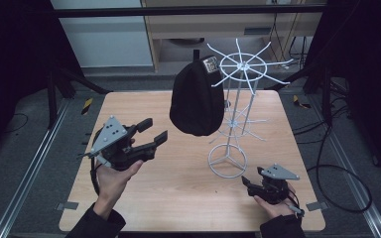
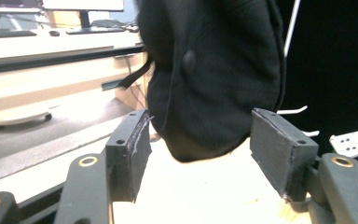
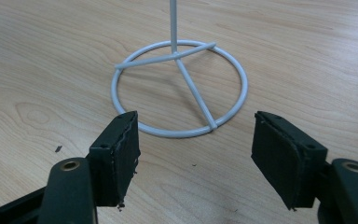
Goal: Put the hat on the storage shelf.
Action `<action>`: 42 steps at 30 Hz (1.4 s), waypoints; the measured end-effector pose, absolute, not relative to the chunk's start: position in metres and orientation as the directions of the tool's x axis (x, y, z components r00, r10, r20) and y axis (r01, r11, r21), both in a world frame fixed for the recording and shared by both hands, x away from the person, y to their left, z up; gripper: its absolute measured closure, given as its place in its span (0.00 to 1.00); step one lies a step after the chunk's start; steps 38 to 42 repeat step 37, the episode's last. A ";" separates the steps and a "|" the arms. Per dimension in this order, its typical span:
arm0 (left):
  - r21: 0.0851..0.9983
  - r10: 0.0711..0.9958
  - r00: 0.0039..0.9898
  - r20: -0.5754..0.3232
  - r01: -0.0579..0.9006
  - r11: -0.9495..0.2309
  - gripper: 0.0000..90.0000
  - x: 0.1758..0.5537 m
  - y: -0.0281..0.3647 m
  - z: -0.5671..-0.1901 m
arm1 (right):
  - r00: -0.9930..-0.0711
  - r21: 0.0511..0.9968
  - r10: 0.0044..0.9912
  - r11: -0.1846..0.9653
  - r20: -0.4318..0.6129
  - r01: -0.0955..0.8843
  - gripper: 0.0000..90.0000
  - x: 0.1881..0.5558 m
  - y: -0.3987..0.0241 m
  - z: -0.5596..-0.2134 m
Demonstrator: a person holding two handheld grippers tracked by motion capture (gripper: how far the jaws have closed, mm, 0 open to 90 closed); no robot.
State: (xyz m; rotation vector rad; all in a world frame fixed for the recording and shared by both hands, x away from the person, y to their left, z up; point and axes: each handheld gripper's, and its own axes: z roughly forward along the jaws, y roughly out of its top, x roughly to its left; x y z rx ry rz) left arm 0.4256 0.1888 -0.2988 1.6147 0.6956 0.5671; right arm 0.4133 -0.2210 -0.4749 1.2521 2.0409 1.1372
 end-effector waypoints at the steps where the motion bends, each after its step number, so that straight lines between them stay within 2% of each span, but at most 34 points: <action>1: 0.988 0.719 0.695 -0.024 0.128 -0.091 0.40 0.425 0.193 -0.302 | -0.461 0.844 0.887 0.233 0.018 0.482 0.35 0.413 -0.221 -0.475; 11: 0.967 0.793 0.604 -0.077 0.240 -0.089 0.38 0.429 0.239 -0.348 | -0.449 0.847 0.893 0.221 0.024 0.484 0.32 0.414 -0.224 -0.475; 26: 0.864 0.895 0.430 -0.116 0.489 -0.123 0.35 0.431 0.297 -0.444 | -0.426 0.843 0.904 0.201 0.037 0.499 0.27 0.415 -0.230 -0.478; 33: 0.823 0.916 0.387 -0.103 0.551 -0.140 0.32 0.429 0.311 -0.470 | -0.413 0.842 0.910 0.197 0.033 0.502 0.23 0.416 -0.235 -0.480; 36: 0.812 0.928 0.368 -0.058 0.558 -0.171 0.30 0.429 0.316 -0.476 | -0.399 0.841 0.917 0.193 0.029 0.506 0.20 0.417 -0.239 -0.482; 42: 0.811 0.930 0.363 -0.056 0.561 -0.170 0.30 0.429 0.317 -0.477 | -0.392 0.840 0.920 0.189 0.030 0.509 0.19 0.417 -0.241 -0.482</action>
